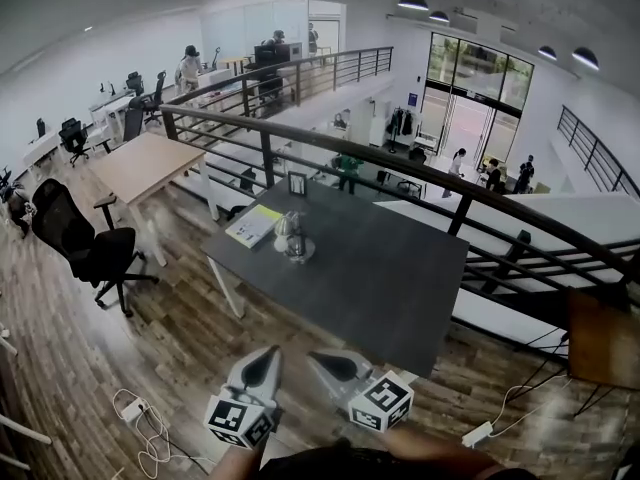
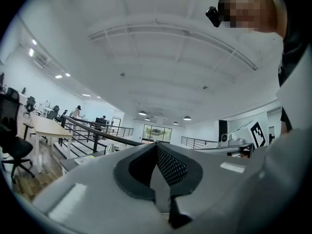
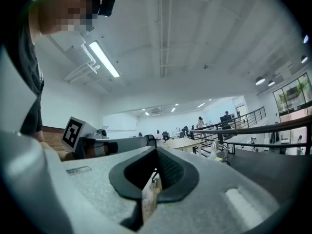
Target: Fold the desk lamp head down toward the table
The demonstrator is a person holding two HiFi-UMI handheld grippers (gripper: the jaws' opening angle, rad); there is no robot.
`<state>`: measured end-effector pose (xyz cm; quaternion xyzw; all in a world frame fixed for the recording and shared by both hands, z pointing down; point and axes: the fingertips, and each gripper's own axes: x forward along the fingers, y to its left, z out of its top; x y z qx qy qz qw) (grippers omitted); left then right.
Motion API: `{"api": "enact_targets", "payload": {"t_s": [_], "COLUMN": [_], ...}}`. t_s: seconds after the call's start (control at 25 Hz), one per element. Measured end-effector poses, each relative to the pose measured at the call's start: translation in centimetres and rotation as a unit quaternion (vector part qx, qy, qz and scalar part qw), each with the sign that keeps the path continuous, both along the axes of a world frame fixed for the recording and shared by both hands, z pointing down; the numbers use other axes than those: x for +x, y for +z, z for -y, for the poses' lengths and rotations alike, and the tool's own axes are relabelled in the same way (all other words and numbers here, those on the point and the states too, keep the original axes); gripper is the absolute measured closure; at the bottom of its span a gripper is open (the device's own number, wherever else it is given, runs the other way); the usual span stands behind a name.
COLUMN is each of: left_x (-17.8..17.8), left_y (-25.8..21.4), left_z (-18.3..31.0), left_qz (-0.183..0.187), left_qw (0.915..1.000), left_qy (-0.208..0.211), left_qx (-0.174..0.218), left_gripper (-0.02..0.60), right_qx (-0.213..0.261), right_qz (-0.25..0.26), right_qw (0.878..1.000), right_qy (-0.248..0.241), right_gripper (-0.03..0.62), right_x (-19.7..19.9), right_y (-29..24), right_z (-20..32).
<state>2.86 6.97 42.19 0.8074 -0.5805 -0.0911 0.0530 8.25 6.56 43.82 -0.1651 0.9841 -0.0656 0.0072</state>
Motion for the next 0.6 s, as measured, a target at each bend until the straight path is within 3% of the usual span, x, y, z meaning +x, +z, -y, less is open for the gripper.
{"api": "enact_targets", "payload": {"t_s": [0.24, 0.36, 0.6], "left_x": [0.1, -1.0, -3.3], "left_y": [0.4, 1.0, 1.3], "left_z": [4.8, 7.3, 12.3], "left_qz": [-0.005, 0.010, 0.005], "left_qw": [0.9998, 0.9997, 0.9999], "left_qy": [-0.017, -0.021, -0.007], "left_qx": [-0.001, -0.007, -0.009], "left_gripper": [0.580, 0.580, 0.580], "right_qx": [-0.005, -0.009, -0.012], "right_qz": [-0.003, 0.002, 0.000], "right_qw": [1.000, 1.000, 1.000], "right_qy": [0.002, 0.007, 0.008], "right_gripper": [0.591, 0.591, 0.591], "right_x": [1.2, 0.5, -2.5], "right_y": [0.6, 1.0, 1.5], "right_z": [5.5, 8.5, 12.8]}}
